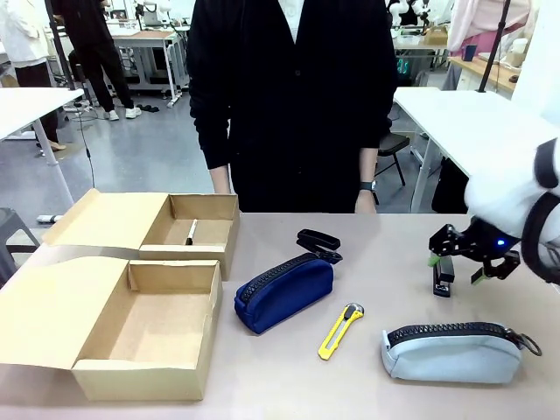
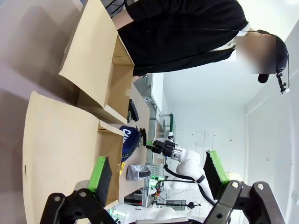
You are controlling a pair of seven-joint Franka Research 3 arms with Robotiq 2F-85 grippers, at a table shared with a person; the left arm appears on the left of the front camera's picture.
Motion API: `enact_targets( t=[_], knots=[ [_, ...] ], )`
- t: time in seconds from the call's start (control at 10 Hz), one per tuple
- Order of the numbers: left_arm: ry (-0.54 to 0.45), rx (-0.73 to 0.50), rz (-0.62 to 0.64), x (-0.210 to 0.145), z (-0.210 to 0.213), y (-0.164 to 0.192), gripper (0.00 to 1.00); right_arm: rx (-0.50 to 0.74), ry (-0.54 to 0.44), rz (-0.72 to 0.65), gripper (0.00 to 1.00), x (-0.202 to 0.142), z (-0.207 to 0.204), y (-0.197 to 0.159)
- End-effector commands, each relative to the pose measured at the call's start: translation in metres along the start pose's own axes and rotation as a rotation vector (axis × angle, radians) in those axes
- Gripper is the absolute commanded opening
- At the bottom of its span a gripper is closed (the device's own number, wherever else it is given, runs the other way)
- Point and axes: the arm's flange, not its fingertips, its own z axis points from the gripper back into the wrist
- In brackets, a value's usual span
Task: Place items inside the box.
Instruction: Pick up a Pencil pouch or Stapler and place it inside the Mailer Box closest to the robot.
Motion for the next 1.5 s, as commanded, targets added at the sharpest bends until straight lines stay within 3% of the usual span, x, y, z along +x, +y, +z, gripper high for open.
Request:
enact_targets(
  t=[0.0,0.6,0.7,0.8,0.9,1.1,1.2,1.4],
  knots=[
    [0.001,-0.017,-0.022,-0.001,0.001,0.000,1.00,-0.079,-0.092,0.064,1.00,0.012,-0.018,0.015],
    [0.001,-0.017,-0.022,-0.001,0.001,0.000,1.00,-0.111,-0.139,0.128,1.00,0.015,-0.039,0.013],
    [0.001,-0.017,-0.022,-0.001,0.001,0.000,1.00,-0.110,-0.139,0.127,0.47,0.015,-0.039,0.013],
    [0.001,-0.017,-0.022,-0.001,0.001,0.000,1.00,-0.111,-0.133,0.121,0.44,0.015,-0.039,0.013],
    [0.001,-0.017,-0.022,-0.001,0.001,0.000,1.00,-0.111,-0.135,0.124,0.00,0.014,-0.039,0.013],
    [0.001,-0.017,-0.022,-0.001,0.001,0.000,1.00,-0.119,-0.138,0.127,0.00,0.015,-0.038,0.012],
    [0.001,-0.017,-0.022,-0.001,0.001,0.000,1.00,-0.122,-0.139,0.128,0.16,0.015,-0.037,0.012],
    [0.001,-0.017,-0.022,-0.001,0.001,0.000,1.00,-0.134,-0.138,0.122,0.00,0.017,-0.037,0.009]
  ],
)
